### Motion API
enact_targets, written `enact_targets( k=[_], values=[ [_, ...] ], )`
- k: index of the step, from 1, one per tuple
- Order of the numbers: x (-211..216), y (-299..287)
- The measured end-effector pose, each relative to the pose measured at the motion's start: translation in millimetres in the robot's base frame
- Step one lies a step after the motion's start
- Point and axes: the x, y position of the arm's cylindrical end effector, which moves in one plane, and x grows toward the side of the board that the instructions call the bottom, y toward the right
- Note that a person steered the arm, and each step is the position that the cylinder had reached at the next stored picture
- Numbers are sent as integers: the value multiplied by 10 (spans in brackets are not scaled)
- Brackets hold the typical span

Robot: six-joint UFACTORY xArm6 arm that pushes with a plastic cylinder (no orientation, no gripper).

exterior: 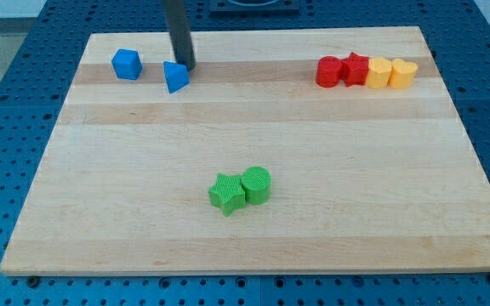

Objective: Push the blue triangle to the right of the blue cube

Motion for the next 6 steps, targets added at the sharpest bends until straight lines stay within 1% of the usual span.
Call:
enact_targets(
  k=[1, 2, 3, 4, 5, 6],
  values=[
    [288, 251],
    [292, 126],
    [276, -187],
    [152, -458],
    [-12, -583],
    [-1, -451]
  ],
)
